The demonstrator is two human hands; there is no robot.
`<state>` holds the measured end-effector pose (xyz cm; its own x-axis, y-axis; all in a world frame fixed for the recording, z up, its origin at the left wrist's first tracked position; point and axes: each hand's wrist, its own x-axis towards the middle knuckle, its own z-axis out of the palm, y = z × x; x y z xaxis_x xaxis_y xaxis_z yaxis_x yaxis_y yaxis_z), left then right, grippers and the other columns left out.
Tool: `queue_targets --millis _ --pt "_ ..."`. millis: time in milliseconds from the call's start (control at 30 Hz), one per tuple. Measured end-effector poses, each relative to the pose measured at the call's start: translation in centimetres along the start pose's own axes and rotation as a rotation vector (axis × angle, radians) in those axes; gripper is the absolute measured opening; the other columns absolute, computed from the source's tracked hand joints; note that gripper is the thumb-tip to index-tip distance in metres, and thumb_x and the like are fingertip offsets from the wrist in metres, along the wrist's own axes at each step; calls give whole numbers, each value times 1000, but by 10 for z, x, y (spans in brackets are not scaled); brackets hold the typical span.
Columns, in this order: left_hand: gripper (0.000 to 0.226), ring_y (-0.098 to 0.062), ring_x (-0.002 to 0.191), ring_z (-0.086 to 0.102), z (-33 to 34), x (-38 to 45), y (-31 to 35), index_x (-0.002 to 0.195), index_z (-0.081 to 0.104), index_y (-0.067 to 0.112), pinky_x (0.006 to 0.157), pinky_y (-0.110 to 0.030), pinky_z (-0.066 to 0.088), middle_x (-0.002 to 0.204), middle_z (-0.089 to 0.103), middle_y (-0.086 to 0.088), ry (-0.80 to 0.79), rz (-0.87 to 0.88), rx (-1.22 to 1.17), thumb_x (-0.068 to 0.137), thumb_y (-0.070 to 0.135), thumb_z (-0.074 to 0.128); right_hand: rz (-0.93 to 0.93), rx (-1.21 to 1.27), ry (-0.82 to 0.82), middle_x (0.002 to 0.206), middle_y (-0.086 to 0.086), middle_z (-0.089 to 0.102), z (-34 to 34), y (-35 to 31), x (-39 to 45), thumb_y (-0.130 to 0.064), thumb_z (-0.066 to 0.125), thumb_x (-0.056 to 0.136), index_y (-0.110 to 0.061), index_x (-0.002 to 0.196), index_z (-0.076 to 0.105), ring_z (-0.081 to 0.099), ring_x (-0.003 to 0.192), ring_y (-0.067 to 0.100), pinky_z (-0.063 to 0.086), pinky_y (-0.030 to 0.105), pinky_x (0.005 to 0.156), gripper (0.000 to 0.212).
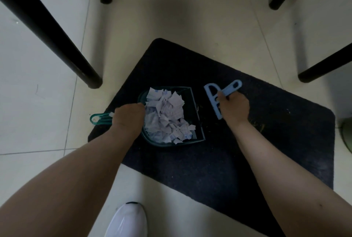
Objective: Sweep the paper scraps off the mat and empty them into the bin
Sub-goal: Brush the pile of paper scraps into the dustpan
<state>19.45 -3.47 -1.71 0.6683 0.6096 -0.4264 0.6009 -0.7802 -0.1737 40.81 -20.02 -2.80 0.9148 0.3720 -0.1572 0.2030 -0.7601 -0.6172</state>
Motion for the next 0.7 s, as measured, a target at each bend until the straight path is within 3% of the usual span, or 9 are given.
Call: queue_targets --millis 67,133,233,367,433,533,600,700 --pt "30 -28 113 59 0 0 0 128 45 6 90 -36 48 125 58 -11 4 0 -1 98 9 43 36 -50 106 59 3 51 -7 4 6 -35 50 96 -5 63 51 47 50 13 31 22 45 45" --pt "30 -28 113 59 1 0 0 128 45 6 90 -36 48 124 58 -11 6 1 -4 98 9 43 52 -113 131 65 4 54 -7 7 8 -34 48 97 -8 66 51 50 55 16 32 22 49 41" --pt "30 -28 113 59 1 1 0 128 45 6 91 -37 48 124 58 -11 -2 2 -7 98 9 42 24 -119 42 74 5 56 8 2 -1 -32 47 98 -9 74 52 54 66 17 38 24 58 34" --pt "29 -28 112 60 0 1 -1 127 46 6 90 -37 48 124 59 -11 -5 2 -20 98 9 43 -80 -91 -124 72 7 59 28 -9 -16 -30 49 96 -6 67 52 57 65 19 44 25 52 38" --pt "29 -27 110 61 1 0 -1 127 47 6 89 -36 48 122 59 -10 1 9 -19 98 9 43 -49 19 -153 75 11 64 25 -13 -15 -32 52 95 1 76 59 63 68 23 53 32 58 39" --pt "28 -26 110 61 0 -1 -2 125 47 6 88 -35 48 122 59 -10 4 8 -13 97 9 44 -17 119 -36 71 11 63 9 -16 -6 -33 53 95 0 72 60 61 65 23 52 32 59 41" --pt "28 -26 111 60 -1 -1 -1 125 47 6 89 -35 48 123 59 -10 9 7 -9 97 9 44 8 95 71 60 4 54 3 -15 0 -33 51 96 -8 58 48 54 58 18 43 26 52 45" --pt "27 -25 109 61 -3 -3 -1 124 47 7 87 -34 49 122 59 -9 3 15 -4 97 9 44 46 28 115 56 -3 45 9 -12 2 -33 49 97 -15 54 38 44 51 10 35 23 52 48"
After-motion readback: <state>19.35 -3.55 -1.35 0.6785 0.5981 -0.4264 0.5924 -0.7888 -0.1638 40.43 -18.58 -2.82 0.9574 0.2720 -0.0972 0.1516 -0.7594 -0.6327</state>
